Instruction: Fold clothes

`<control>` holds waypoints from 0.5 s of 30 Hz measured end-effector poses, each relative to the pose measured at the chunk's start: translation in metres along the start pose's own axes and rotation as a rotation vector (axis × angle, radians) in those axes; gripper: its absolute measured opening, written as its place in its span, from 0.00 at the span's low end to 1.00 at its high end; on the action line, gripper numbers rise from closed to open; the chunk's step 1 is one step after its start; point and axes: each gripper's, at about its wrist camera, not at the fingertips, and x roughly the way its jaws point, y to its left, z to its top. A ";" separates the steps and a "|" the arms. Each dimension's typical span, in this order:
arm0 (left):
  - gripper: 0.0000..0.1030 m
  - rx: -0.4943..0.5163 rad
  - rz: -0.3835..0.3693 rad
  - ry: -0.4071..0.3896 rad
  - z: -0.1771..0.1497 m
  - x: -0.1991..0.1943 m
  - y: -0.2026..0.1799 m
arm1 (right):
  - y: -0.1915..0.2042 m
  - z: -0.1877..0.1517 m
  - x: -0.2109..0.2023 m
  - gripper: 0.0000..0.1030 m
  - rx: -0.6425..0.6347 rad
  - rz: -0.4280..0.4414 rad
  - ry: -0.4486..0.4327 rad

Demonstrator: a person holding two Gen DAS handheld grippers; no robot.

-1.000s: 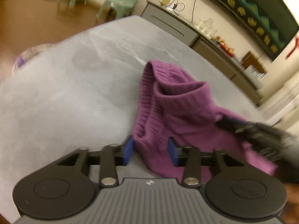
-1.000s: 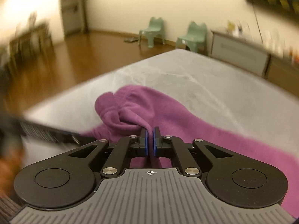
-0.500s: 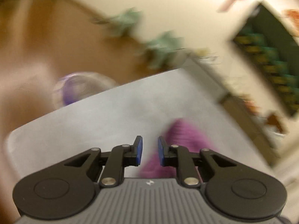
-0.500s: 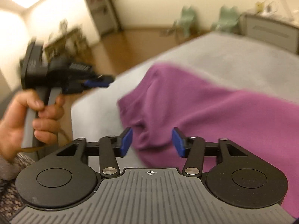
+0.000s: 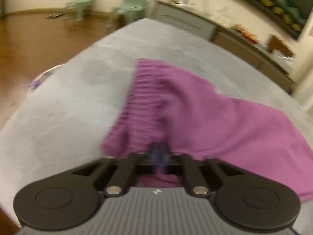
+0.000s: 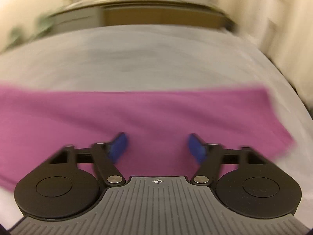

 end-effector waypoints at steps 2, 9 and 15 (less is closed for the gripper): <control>0.04 -0.032 0.024 -0.013 0.003 -0.007 0.002 | -0.056 0.000 0.004 0.68 0.095 -0.076 0.022; 0.23 0.092 -0.033 -0.044 -0.007 -0.023 -0.033 | -0.086 0.005 -0.011 0.61 0.133 0.019 -0.133; 0.04 -0.039 0.106 -0.011 0.000 -0.011 0.005 | -0.115 0.003 0.014 0.70 0.101 -0.062 -0.025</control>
